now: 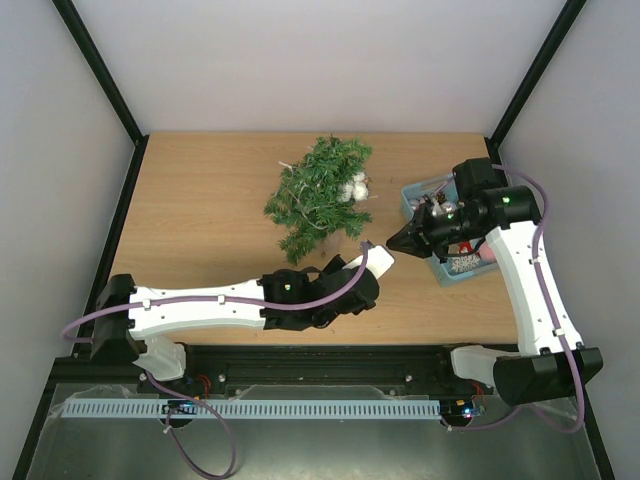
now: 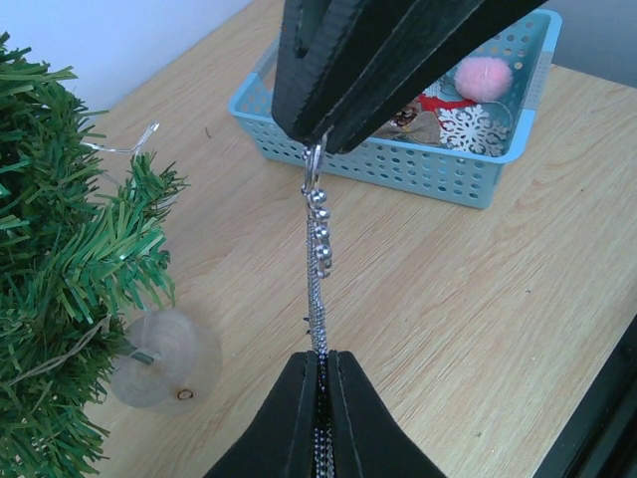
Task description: Decorate the small christmas tree
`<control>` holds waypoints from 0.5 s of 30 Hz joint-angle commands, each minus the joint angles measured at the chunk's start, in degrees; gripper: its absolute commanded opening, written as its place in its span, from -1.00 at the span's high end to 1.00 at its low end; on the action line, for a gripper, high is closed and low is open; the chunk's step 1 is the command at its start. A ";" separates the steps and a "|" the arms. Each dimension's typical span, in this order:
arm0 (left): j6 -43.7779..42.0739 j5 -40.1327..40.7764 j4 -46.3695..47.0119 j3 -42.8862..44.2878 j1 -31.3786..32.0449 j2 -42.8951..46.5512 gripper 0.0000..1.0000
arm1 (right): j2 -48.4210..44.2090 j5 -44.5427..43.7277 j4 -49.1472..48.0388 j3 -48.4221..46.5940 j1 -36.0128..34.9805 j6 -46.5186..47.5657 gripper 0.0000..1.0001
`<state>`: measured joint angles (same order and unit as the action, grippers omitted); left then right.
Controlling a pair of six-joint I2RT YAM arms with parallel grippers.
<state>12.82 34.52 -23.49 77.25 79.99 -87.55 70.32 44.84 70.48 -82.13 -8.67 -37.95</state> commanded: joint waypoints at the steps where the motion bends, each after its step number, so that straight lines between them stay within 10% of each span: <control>1: -0.12 -1.24 -0.68 1.24 -0.06 0.55 0.95 | 0.73 2.61 1.28 -2.12 -0.31 -0.10 0.78; 8: 0.90 -3.62 -1.51 0.46 -0.06 3.87 0.95 | -0.64 3.72 -2.70 -0.67 -0.30 -2.46 0.20; 15: 4.07 -8.82 -4.26 -1.92 0.01 12.68 0.95 | -3.09 5.03 -8.44 -0.85 0.34 -6.82 0.03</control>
<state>14.37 29.08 -25.41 76.49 80.01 -81.56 69.67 47.24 65.41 -82.19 -8.64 -41.45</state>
